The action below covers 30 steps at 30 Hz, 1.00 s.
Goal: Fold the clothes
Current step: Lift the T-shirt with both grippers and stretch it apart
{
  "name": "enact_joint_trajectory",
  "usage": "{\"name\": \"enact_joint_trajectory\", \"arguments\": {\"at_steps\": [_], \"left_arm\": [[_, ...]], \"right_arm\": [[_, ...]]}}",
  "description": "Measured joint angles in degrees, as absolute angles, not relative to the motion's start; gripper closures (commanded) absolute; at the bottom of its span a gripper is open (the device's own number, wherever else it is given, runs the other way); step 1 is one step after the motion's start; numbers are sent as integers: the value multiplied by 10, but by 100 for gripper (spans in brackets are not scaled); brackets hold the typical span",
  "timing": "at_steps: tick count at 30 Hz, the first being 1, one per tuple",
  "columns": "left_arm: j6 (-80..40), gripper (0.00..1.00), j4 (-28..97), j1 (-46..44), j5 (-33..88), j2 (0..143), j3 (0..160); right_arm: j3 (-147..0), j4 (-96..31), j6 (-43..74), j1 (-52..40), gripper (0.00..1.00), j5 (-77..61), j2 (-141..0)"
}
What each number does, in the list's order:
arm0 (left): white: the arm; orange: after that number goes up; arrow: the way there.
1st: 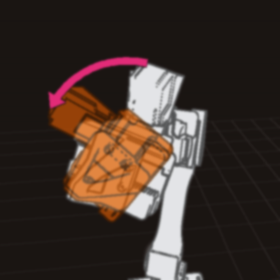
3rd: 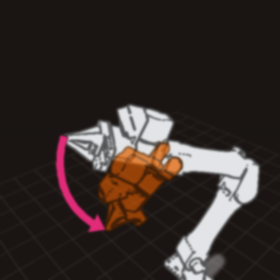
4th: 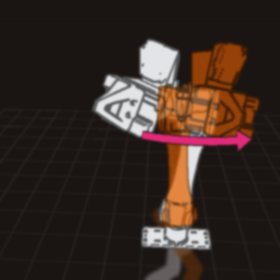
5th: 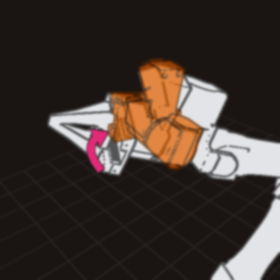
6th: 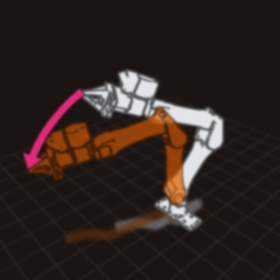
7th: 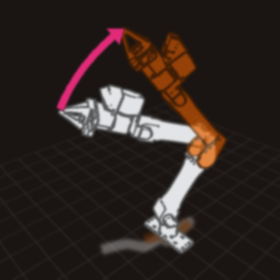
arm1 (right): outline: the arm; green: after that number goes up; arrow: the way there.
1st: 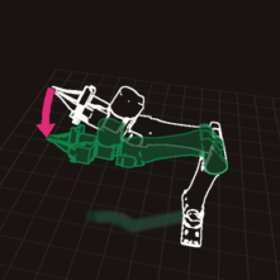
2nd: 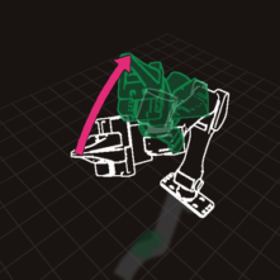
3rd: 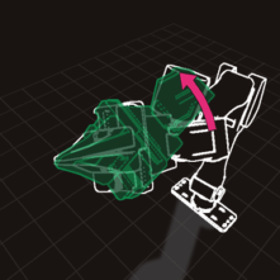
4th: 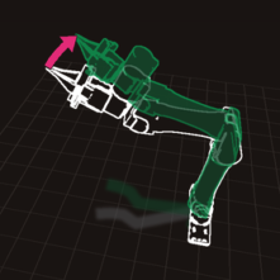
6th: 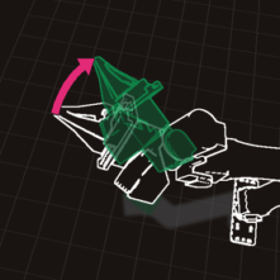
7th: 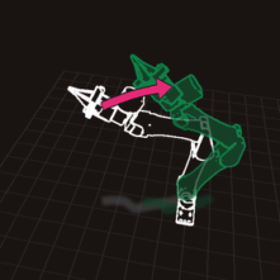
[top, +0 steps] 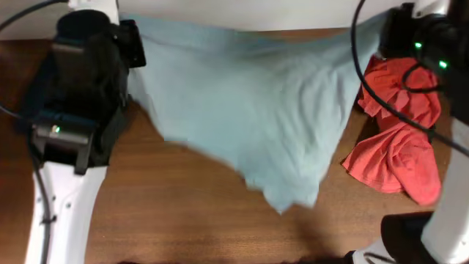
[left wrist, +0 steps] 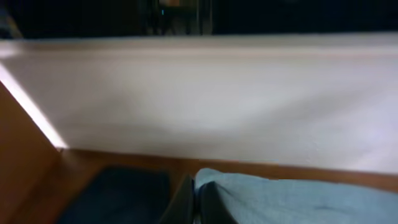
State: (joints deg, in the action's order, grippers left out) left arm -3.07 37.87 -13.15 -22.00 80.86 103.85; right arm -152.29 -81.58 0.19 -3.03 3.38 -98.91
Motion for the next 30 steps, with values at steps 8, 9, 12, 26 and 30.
{"name": "enact_joint_trajectory", "arguments": {"at_steps": [8, 9, 12, 26, 30], "left_arm": [[-30, 100, 377, -131, -222, 705, 1057], [-30, 100, 378, -131, -221, 686, 1058], [-30, 100, 385, -131, -217, 636, 1062], [-31, 100, 444, -131, -208, 554, 1072], [-31, 100, 448, -131, -208, 571, 1072]], "right_arm": [[-1584, -820, -5, -30, 96, 34, -870], [-1587, -824, -5, -30, 96, 34, -848], [-1592, -836, -6, -30, 96, 34, -795], [-1595, -854, -2, -30, 96, 41, -687], [-1585, -854, -3, -30, 96, 48, -695]]}}
